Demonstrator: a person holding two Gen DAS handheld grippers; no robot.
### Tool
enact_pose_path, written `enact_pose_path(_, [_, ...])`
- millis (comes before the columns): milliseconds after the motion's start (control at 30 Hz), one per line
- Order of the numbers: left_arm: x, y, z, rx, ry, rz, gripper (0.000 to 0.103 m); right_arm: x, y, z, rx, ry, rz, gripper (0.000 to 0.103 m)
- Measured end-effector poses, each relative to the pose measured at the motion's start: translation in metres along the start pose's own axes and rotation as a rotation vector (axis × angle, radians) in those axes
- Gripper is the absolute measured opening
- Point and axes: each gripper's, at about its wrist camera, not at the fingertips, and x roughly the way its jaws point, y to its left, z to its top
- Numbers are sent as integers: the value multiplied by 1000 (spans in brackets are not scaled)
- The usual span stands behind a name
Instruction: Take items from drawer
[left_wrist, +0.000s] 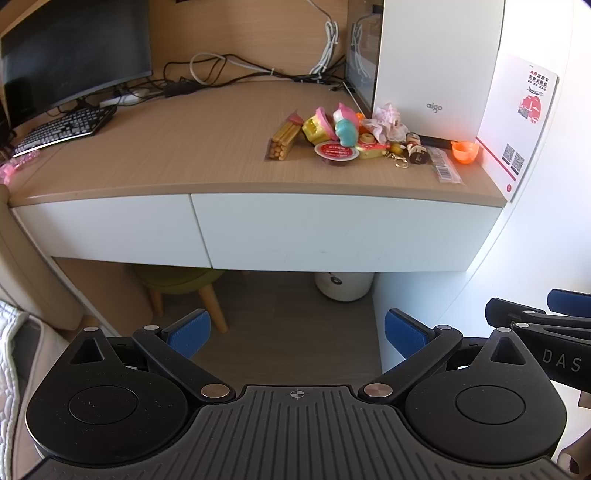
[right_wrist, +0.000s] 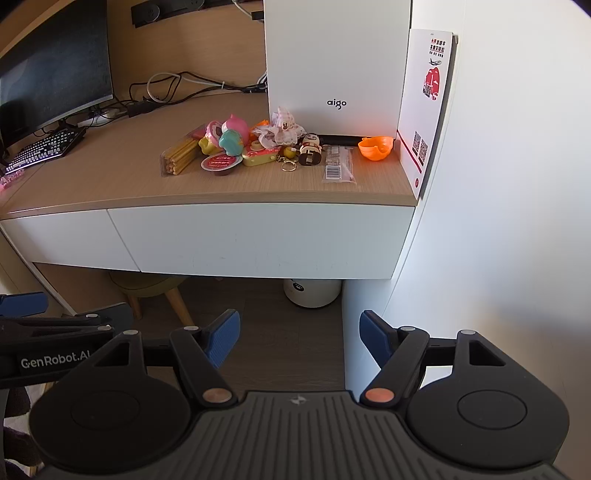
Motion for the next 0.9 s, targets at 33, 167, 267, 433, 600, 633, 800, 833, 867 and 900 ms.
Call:
enact_pose_path(33, [0, 0, 0, -1, 0, 0, 103, 0, 0, 0, 0, -1, -1, 72])
enact_pose_path(167, [0, 0, 0, -1, 0, 0, 103, 0, 0, 0, 1, 0, -1, 72])
enact_pose_path(267, [0, 1, 0, -1, 0, 0, 103, 0, 0, 0, 1, 0, -1, 72])
enact_pose_path(433, [0, 1, -1, -1, 1, -1, 103, 0, 1, 0, 0, 0, 0, 72])
enact_pose_path(600, [0, 3, -1, -4, 1, 0, 103, 0, 1, 0, 1, 1, -1, 72])
enact_pose_path(633, [0, 3, -1, -4, 2, -1, 103, 0, 1, 0, 1, 1, -1, 72])
enact_pose_path(800, [0, 4, -2, -4, 1, 0, 103, -1, 1, 0, 1, 1, -1, 72])
enact_pose_path(833, [-1, 4, -2, -4, 1, 0, 103, -1, 1, 0, 1, 1, -1, 72])
enact_pose_path(867, [0, 4, -2, -4, 2, -1, 103, -1, 1, 0, 1, 2, -1, 72])
enact_pose_path(900, [0, 4, -2, -4, 2, -1, 103, -1, 1, 0, 1, 1, -1, 72])
